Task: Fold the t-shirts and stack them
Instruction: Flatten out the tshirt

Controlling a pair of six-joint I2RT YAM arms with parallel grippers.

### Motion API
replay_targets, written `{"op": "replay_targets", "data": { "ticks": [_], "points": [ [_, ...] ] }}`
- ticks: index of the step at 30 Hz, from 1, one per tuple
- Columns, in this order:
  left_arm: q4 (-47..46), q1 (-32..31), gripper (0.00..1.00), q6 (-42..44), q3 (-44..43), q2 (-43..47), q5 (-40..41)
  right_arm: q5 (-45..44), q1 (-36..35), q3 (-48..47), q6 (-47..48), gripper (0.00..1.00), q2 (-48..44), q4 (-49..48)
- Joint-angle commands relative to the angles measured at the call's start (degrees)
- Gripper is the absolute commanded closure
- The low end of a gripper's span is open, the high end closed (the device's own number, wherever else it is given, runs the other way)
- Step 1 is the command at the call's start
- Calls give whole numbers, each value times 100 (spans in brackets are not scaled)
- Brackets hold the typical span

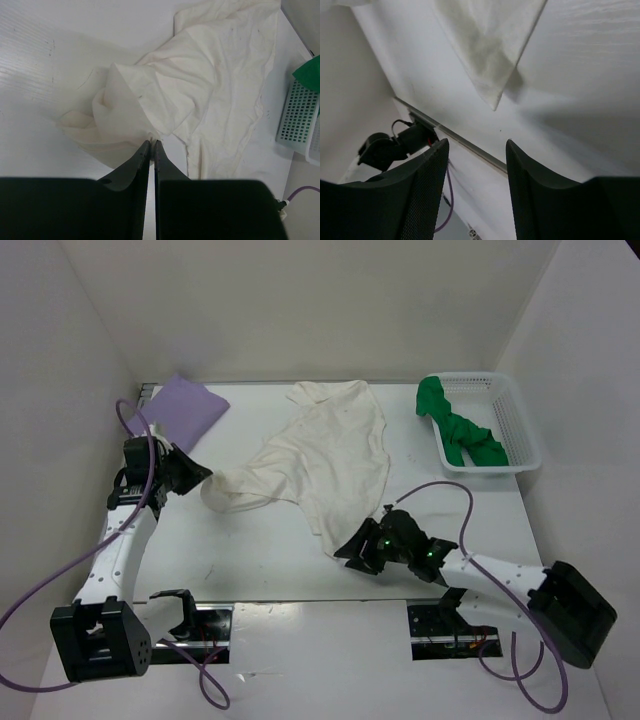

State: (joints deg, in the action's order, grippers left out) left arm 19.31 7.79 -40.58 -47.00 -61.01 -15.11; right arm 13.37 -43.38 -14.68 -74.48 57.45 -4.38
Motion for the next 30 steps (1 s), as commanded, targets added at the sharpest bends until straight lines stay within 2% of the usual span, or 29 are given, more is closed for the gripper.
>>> {"op": "replay_targets", "data": {
  "ticks": [1, 7, 9, 12, 20, 25, 30],
  "points": [
    [-60, -32, 90, 103, -46, -16, -88, -773, -338, -648, -216, 45, 643, -337],
    [-59, -94, 90, 103, -46, -16, -140, -1108, -523, -274, -602, 45, 398, -439],
    [-111, -94, 90, 50, 7, -16, -141, -1108, -523, -193, -665, 47, 721, -818],
    [-112, -94, 90, 50, 7, -16, -141, -1169, -523, -193, -665, 49, 1004, -880],
    [-112, -94, 90, 50, 7, -16, -141, -1293, -523, -35, -831, 49, 1005, -915],
    [-112, -94, 90, 50, 7, -16, -141, -1293, -523, -237, -691, 52, 1785, -1152],
    [-112, -146, 90, 50, 7, -16, -141, -1441, -523, -299, -638, 54, 1542, -1083]
  ]
}}
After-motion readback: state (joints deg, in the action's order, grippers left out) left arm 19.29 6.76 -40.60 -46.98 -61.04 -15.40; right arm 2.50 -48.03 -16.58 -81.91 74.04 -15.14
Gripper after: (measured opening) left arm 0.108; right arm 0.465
